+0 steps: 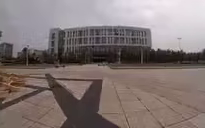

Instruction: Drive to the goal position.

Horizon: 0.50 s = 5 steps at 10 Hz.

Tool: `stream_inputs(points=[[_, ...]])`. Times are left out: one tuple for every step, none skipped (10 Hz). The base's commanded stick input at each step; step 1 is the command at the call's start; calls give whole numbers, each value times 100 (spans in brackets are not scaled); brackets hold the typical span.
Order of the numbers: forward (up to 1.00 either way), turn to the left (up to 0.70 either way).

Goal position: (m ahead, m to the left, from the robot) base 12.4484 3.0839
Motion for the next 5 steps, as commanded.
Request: stream_inputs(points=[[100, 7], [100, 22], [100, 33], [100, 7], [100, 5]])
